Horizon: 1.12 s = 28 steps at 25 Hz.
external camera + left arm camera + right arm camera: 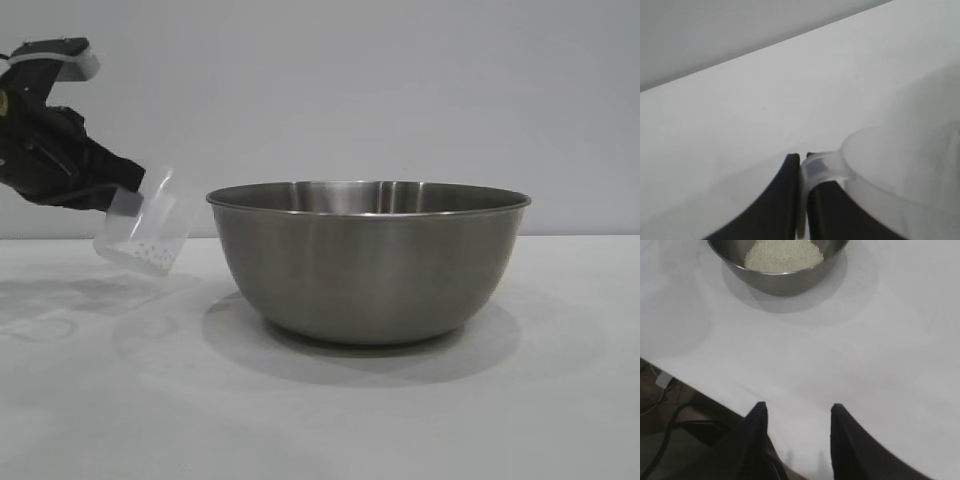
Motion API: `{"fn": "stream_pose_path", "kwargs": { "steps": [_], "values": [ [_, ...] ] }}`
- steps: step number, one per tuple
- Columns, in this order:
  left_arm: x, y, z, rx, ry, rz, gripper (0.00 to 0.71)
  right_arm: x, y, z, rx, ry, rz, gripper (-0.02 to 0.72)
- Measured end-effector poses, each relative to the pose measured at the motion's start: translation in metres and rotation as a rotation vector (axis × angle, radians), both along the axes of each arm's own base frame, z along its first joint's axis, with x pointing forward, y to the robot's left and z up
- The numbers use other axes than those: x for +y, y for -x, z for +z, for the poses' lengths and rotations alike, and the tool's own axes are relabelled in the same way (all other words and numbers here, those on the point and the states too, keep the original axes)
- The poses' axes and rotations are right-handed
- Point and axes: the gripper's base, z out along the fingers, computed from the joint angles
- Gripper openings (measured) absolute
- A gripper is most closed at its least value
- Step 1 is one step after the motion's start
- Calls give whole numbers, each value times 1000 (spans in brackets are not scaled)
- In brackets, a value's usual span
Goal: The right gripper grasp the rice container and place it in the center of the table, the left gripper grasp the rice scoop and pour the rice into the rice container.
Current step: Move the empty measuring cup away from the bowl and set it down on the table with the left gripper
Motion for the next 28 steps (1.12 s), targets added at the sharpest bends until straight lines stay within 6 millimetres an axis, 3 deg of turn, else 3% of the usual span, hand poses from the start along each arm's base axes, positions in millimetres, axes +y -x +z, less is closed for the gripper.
{"fn": "stream_pose_path", "kwargs": {
  "steps": [11,12,14,16,22,23,28],
  "values": [
    [2,8,-12,40,-5,6,0,-1,1,0,-6,-3,0,249],
    [2,12,-14,48,-3,5,48,-1,1,0,-5,-2,0,249],
    [2,19,-18,46,11,0,48,-1,2,0,-3,-1,1,249],
    [2,28,-20,41,28,-2,115,-1,2,-1,-1,0,1,249],
    [9,53,-28,12,19,37,132,-1,2,-1,-1,0,1,249],
    [12,58,-29,-4,29,64,176,-1,2,-1,-1,0,1,249],
    [22,87,-28,-13,69,159,156,-1,2,-1,-3,-1,1,249]
  ]
}}
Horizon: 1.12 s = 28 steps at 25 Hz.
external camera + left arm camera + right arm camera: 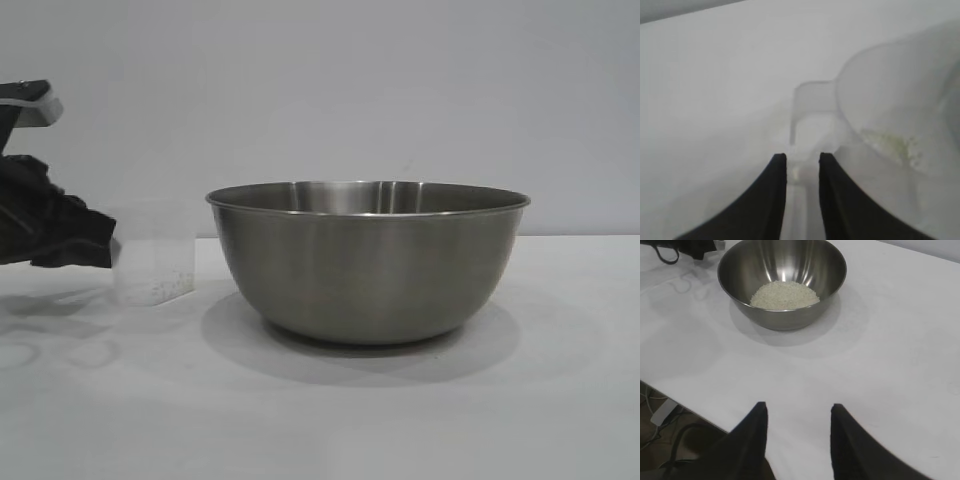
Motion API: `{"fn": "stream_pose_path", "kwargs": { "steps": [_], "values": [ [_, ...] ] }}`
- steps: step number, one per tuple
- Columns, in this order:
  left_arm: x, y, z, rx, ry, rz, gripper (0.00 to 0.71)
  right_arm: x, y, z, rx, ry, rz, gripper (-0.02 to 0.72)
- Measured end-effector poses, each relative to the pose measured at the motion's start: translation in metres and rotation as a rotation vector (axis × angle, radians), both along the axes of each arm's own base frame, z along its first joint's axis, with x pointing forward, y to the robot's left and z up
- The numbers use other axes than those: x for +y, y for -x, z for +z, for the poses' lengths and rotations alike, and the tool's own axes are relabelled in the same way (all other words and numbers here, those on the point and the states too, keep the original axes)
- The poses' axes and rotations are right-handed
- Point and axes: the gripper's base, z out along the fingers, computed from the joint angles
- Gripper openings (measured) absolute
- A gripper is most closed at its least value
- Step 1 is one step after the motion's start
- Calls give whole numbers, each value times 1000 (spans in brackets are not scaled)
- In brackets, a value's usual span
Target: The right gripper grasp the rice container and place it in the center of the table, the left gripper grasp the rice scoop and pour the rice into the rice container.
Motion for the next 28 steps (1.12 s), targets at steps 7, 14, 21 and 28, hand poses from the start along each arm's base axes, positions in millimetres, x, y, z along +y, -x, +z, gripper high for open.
{"fn": "stream_pose_path", "kwargs": {
  "steps": [7,14,21,28],
  "values": [
    [1,7,33,-97,16,2,156,-4,9,0,-59,-29,0,249],
    [0,20,83,-263,30,-33,156,-5,10,-1,-63,-30,1,249],
    [10,58,134,-123,-93,-9,156,-5,10,-1,-63,-30,1,249],
    [24,111,179,57,-247,39,156,-5,10,-1,-63,-30,1,249]
  ]
}}
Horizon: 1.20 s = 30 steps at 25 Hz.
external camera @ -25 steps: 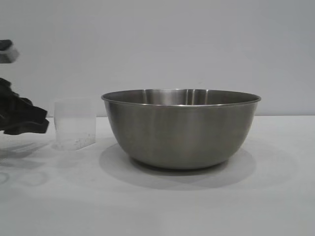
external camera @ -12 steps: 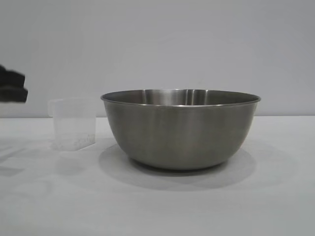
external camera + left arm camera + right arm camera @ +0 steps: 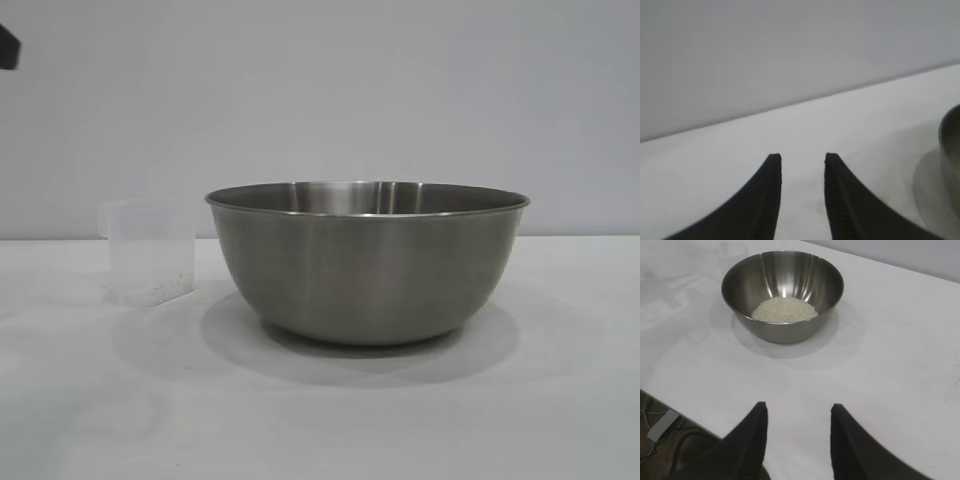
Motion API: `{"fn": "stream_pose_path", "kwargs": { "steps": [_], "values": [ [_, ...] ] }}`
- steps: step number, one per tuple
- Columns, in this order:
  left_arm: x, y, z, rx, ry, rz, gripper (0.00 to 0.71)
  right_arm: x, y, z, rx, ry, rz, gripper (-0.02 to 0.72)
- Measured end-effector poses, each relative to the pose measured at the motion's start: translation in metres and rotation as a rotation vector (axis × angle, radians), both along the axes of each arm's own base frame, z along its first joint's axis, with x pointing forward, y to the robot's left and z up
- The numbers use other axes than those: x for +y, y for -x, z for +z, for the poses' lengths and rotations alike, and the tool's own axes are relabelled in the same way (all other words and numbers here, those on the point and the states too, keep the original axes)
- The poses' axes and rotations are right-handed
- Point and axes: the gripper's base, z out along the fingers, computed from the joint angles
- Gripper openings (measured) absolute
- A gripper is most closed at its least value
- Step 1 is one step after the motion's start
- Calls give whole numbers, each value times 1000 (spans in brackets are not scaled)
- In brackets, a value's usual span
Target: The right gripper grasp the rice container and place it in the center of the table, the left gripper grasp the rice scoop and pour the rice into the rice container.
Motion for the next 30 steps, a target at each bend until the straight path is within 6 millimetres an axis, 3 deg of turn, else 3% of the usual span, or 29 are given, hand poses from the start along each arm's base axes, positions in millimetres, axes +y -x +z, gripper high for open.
{"fn": "stream_pose_path", "kwargs": {
  "steps": [8,15,19,22,30],
  "values": [
    [15,68,33,209,18,109,156,0,0,0,0,0,0,249],
    [21,122,34,240,65,69,156,0,0,0,0,0,0,249],
    [22,141,36,171,100,39,156,0,0,0,0,0,0,249],
    [23,150,25,179,100,36,156,0,0,0,0,0,0,249],
    [26,165,18,141,113,32,156,0,0,0,1,-3,2,249]
  ]
}}
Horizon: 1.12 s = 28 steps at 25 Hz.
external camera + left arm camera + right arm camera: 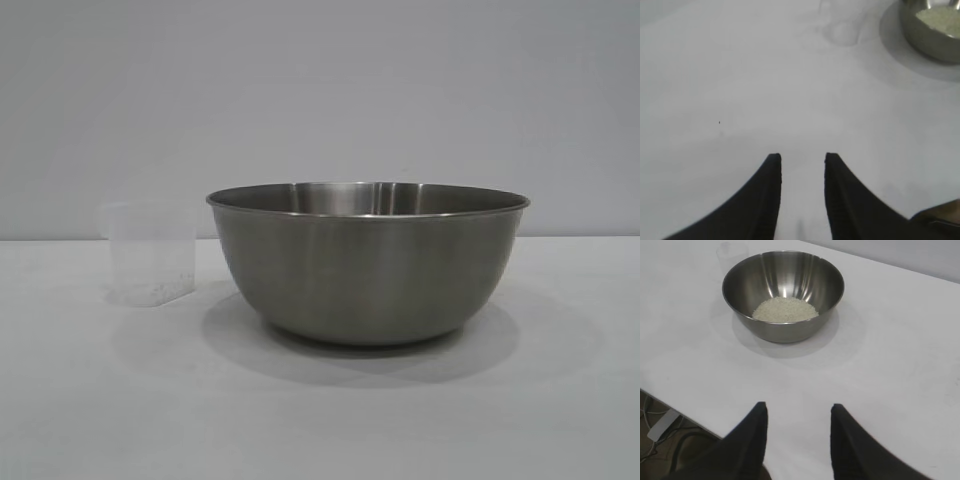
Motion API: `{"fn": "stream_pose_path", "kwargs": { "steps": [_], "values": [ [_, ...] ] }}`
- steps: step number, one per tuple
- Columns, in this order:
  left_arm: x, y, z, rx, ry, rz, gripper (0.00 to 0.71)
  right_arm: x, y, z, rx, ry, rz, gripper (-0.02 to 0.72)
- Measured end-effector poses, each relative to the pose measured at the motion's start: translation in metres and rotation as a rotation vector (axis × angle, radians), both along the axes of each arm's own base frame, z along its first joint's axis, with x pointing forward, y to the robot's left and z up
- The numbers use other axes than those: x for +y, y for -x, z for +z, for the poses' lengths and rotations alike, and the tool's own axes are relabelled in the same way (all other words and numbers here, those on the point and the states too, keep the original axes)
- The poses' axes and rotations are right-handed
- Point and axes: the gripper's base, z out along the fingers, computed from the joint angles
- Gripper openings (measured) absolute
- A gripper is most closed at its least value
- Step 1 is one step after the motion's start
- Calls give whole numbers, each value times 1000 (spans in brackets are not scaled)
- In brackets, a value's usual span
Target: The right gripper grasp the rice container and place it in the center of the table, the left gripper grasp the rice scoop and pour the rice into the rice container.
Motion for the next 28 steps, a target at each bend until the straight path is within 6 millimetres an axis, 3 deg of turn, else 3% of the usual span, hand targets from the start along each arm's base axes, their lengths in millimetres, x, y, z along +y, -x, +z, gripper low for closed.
{"fn": "stream_pose_path", "kwargs": {
  "steps": [5,28],
  "values": [
    [3,12,0,-78,15,-1,156,0,0,0,0,0,0,249],
    [2,13,0,-81,24,-4,156,1,0,0,3,-7,5,249]
  ]
}}
